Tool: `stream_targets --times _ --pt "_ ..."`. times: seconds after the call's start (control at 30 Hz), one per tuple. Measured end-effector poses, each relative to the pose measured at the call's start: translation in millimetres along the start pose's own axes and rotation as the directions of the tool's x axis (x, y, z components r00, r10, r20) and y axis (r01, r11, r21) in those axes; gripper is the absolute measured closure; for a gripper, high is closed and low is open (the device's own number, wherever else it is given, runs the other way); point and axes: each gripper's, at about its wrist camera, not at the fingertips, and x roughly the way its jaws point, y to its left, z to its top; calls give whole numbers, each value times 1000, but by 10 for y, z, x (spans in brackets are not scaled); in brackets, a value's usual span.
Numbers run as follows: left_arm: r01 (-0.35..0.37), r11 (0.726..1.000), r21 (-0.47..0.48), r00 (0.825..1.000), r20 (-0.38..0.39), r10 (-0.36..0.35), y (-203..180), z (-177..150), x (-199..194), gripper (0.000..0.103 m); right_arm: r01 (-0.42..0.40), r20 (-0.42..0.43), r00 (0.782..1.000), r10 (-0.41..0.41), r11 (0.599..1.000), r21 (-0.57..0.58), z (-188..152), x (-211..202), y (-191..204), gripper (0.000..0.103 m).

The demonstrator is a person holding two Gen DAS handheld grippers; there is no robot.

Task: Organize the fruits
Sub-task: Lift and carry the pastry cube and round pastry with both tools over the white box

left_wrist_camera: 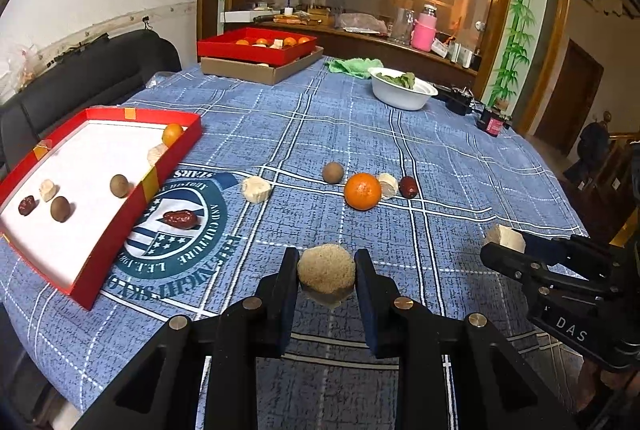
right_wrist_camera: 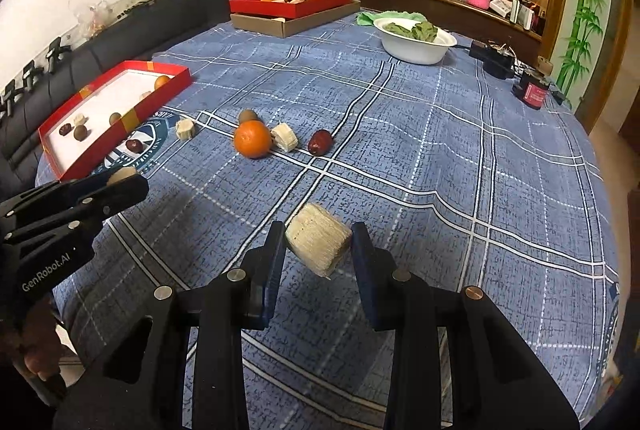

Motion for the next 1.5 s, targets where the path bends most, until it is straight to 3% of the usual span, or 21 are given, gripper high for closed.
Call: stream_targets --times 1.5 --pt "-43 999 -14 999 4 43 106 -68 -84 77 -33 4 999 33 999 -26 -61 -29 160 71"
